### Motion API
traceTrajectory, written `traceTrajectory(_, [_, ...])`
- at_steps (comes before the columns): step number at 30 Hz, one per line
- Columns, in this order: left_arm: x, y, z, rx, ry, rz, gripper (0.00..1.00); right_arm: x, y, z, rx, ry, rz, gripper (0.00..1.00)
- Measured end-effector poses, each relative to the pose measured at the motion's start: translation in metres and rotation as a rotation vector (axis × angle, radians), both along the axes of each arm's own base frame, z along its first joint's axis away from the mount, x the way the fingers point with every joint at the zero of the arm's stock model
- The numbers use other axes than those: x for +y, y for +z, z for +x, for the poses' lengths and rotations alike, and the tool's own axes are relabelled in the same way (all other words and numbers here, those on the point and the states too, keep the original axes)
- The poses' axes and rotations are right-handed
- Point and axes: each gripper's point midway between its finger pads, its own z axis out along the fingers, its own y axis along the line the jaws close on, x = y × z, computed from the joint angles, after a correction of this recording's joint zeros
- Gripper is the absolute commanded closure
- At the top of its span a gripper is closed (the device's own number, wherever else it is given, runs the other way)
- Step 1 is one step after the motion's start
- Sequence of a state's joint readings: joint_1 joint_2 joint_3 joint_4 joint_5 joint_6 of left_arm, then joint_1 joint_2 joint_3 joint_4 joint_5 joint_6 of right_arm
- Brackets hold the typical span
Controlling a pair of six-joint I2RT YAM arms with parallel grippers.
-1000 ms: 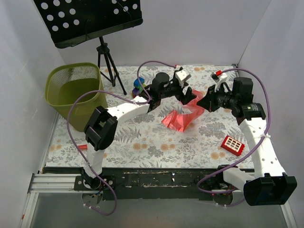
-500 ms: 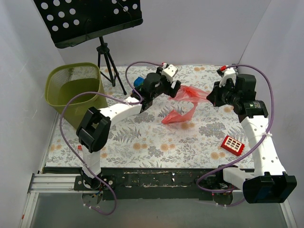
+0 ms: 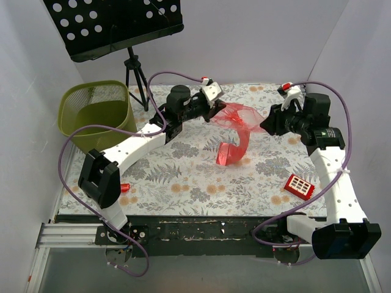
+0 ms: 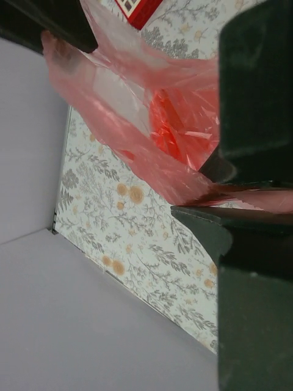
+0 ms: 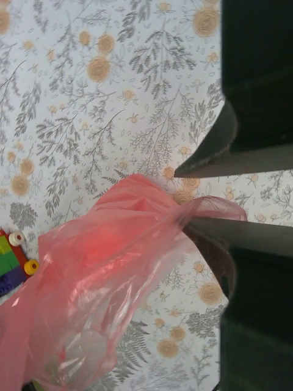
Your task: Put the trash bags into the trash bin
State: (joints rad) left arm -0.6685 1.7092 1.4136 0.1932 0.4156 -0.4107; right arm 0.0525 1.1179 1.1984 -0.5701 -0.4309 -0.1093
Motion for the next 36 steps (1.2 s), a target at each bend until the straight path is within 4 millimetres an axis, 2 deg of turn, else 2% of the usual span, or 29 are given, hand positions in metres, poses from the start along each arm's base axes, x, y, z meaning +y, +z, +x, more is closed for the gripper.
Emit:
traceTrajectory(1, [-0.001,0.001,-0.004,0.001,-0.02,0.005,0.91,0.005,0.002,-0.001,-0.001,0.025,0.016,0.4])
traceTrajectory(2, [-0.001,0.001,-0.008,0.001,-0.037,0.009,0.91,0.01,0.004,-0.001,-0.002,0.05,0.031,0.38])
traceTrajectory(6, [-0.002,-0.003,-0.016,0.012,-0.074,0.03,0.91,0.03,0.014,0.001,-0.018,0.146,0.069,0.35])
traceTrajectory(11, [-0.003,-0.01,-0.02,0.032,-0.092,0.049,0.91,0.054,0.018,0.004,-0.022,0.235,0.088,0.34])
traceTrajectory(12, [-0.003,-0.01,-0.021,0.035,-0.093,0.05,0.91,0.059,0.017,0.003,-0.019,0.251,0.089,0.37])
traceTrajectory(13, [-0.003,-0.01,-0.021,0.037,-0.094,0.052,0.92,0.063,0.015,0.003,-0.014,0.262,0.089,0.45])
traceTrajectory(15, [-0.004,-0.009,-0.022,0.039,-0.094,0.053,0.91,0.07,0.01,0.001,-0.002,0.286,0.084,0.92])
traceTrajectory(16, [-0.004,-0.008,-0.022,0.039,-0.092,0.051,0.91,0.074,0.008,0.001,-0.001,0.298,0.079,0.99])
traceTrajectory(17, [-0.004,-0.007,-0.021,0.039,-0.086,0.05,0.88,0.076,0.006,0.0,0.002,0.302,0.075,0.99])
traceTrajectory(19, [-0.002,-0.007,-0.018,0.039,-0.067,0.051,0.8,0.075,0.001,0.001,0.018,0.282,0.07,0.99])
traceTrajectory(23, [0.004,-0.012,-0.008,0.027,0.0,0.072,0.81,0.062,-0.002,0.01,0.007,0.209,0.02,0.99])
traceTrajectory(28, [0.021,-0.046,0.006,0.02,0.098,0.152,1.0,0.053,0.013,0.017,-0.052,0.176,-0.021,0.99])
traceTrajectory(30, [0.027,-0.056,0.011,0.032,0.124,0.172,1.0,0.05,0.019,0.016,-0.078,0.168,-0.034,0.99])
traceTrajectory(33, [0.034,-0.062,0.021,0.038,0.158,0.18,1.0,0.043,0.026,0.014,-0.101,0.143,-0.043,0.99])
traceTrajectory(36, [0.041,-0.062,0.027,0.035,0.185,0.186,1.0,0.026,0.029,0.019,-0.108,0.08,-0.046,0.99])
